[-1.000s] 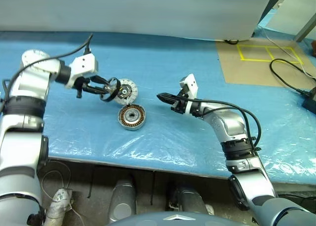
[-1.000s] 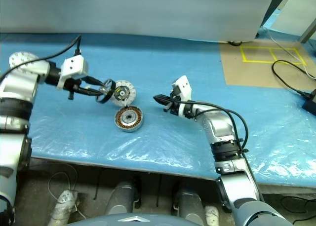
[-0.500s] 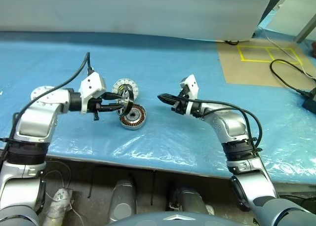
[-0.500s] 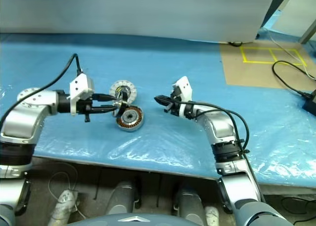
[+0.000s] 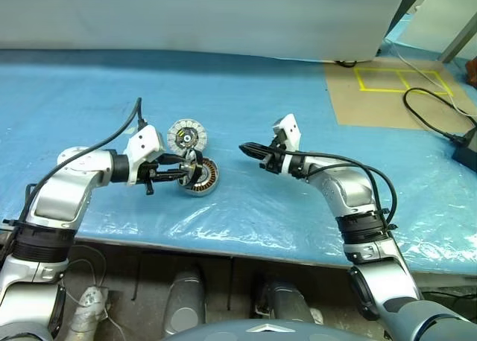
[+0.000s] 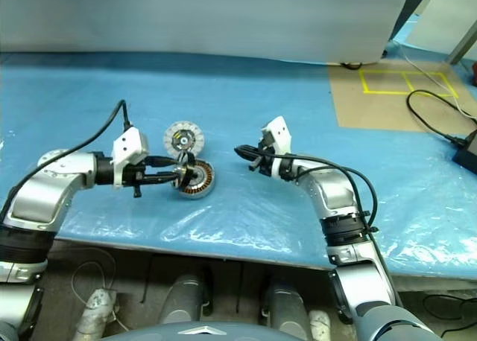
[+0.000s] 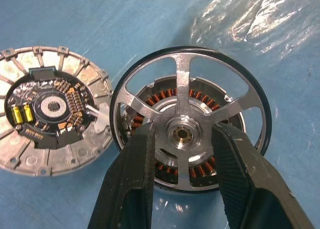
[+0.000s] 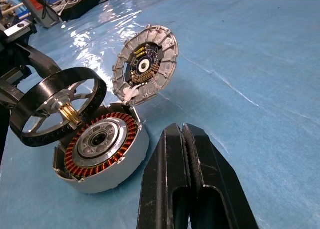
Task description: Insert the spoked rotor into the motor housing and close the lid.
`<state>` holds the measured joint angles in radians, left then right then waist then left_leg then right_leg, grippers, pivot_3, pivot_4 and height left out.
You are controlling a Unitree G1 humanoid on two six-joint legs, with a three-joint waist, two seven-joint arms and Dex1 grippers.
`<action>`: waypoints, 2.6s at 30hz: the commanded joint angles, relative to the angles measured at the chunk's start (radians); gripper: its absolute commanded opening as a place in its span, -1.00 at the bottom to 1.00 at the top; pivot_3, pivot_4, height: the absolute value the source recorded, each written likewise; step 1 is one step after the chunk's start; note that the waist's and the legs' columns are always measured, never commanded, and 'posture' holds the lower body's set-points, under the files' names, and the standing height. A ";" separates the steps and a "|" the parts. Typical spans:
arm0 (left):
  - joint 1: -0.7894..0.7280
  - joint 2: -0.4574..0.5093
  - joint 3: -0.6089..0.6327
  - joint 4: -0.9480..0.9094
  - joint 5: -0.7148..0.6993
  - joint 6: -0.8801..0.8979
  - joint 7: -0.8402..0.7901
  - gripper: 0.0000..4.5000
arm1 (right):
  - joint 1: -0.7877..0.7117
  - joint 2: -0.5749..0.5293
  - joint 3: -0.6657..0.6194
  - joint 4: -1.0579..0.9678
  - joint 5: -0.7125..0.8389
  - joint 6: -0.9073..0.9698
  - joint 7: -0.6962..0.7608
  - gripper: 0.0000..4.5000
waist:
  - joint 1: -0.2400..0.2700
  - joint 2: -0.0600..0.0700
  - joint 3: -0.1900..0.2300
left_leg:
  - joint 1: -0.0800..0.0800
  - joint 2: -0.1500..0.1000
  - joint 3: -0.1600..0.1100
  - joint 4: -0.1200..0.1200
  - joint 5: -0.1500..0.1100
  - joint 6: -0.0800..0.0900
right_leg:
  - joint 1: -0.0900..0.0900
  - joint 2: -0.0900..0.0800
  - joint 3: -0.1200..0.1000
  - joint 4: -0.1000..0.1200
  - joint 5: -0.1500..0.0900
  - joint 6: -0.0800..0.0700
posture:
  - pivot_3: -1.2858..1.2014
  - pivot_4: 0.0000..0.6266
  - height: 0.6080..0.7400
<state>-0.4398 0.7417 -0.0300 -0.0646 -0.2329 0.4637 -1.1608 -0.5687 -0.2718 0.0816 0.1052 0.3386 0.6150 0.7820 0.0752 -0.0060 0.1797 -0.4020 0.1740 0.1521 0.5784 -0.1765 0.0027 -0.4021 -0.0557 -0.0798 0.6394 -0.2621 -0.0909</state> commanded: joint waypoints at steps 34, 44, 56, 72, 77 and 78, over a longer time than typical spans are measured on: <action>-0.144 0.109 -0.132 0.100 0.102 -0.118 -0.124 -0.40 | 0.047 0.010 0.019 -0.054 0.009 -0.018 -0.031 -1.00 | -0.006 0.001 0.000 | 0.002 0.000 0.000 0.000 0.000 0.000 | 0.001 0.000 0.000 0.000 0.000 0.000 | 0.03 -0.52 1.00; -0.140 0.086 -0.140 0.107 0.114 -0.125 -0.102 -0.40 | 0.063 0.006 0.027 -0.063 0.005 -0.019 -0.039 -1.00 | -0.006 0.001 0.000 | 0.002 0.000 0.000 0.000 0.000 0.000 | 0.001 0.000 0.000 0.000 0.000 0.000 | 0.03 -0.52 1.00; -0.125 0.085 -0.158 0.115 0.131 -0.142 -0.091 -0.40 | 0.065 0.003 0.028 -0.059 0.005 -0.022 -0.042 -1.00 | -0.006 0.001 0.000 | 0.002 0.000 0.000 0.000 0.000 0.000 | 0.001 0.000 0.000 0.000 0.000 0.000 | 0.03 -0.52 1.00; -0.227 0.025 -0.059 0.089 -0.021 -0.001 -0.071 0.45 | 0.072 0.004 0.034 -0.060 0.012 -0.015 -0.036 -1.00 | -0.005 0.001 0.000 | 0.001 0.000 0.000 0.000 0.000 0.000 | 0.001 0.000 0.000 0.000 0.000 0.000 | 0.03 -0.52 1.00; -0.185 0.048 -0.006 0.030 -0.091 0.040 -0.078 0.45 | 0.055 0.000 0.021 -0.075 0.034 -0.008 -0.021 -1.00 | -0.007 0.001 0.000 | 0.001 0.000 0.000 0.000 0.000 0.000 | 0.001 0.000 0.000 0.000 0.000 0.000 | 0.03 -0.52 1.00; -0.168 0.051 0.005 0.020 -0.100 0.036 -0.077 0.45 | 0.051 -0.004 0.018 -0.080 0.041 -0.004 -0.013 -1.00 | -0.008 0.001 0.000 | 0.001 0.000 0.000 0.000 0.000 0.000 | 0.001 0.000 0.000 0.000 0.000 0.000 | 0.03 -0.52 1.00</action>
<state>-0.6270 0.7739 -0.0643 -0.0107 -0.3059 0.5028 -1.2336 -0.4973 -0.2701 0.1211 0.0916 0.3501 0.6140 0.7510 0.0675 -0.0051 0.1795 -0.4007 0.1737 0.1520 0.5784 -0.1765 0.0025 -0.4009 -0.0558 -0.0794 0.6397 -0.2622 -0.0910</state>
